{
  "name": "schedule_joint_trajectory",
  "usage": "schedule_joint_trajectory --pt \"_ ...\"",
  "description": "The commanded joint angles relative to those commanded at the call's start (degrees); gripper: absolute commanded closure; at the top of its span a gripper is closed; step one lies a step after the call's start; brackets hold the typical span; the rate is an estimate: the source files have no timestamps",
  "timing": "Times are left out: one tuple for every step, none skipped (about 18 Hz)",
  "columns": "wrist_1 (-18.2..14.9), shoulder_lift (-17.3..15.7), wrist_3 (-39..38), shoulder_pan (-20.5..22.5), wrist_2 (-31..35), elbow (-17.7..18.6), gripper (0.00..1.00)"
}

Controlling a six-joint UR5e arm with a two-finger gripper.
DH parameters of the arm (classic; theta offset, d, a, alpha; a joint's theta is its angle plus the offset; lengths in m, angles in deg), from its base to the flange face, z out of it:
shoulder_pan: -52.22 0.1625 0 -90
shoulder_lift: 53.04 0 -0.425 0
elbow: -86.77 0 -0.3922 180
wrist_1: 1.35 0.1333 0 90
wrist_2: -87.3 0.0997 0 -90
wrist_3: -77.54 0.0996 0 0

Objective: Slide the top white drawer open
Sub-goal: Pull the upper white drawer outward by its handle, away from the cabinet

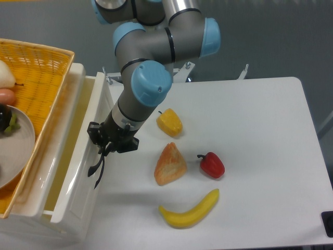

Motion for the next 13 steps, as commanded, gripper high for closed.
schedule_joint_trajectory --pt "0.00 0.00 0.00 0.35 0.00 0.00 0.79" --pt "0.00 -0.09 0.00 0.62 0.00 0.00 0.79" --pt "-0.09 -0.09 0.44 0.88 -0.09 0.00 0.79" --pt "-0.17 -0.09 1.31 1.14 0.00 0.00 0.79" --pt "-0.18 0.00 1.67 1.32 0.00 0.00 0.79" --pt "-0.18 -0.09 1.76 1.76 0.00 0.00 0.79" --pt "-0.18 0.00 1.76 2.02 0.00 0.00 0.79" --pt "-0.18 0.00 2.02 2.20 0.00 0.00 0.79" --pt "-0.18 0.00 2.28 2.55 0.00 0.00 0.79" --pt "-0.18 0.00 2.46 2.90 0.00 0.00 0.79" --pt "-0.18 0.00 2.46 3.16 0.00 0.00 0.79" --pt "-0.09 0.00 2.55 3.25 0.00 0.00 0.79" --pt "-0.09 0.09 2.55 3.60 0.00 0.00 0.79"
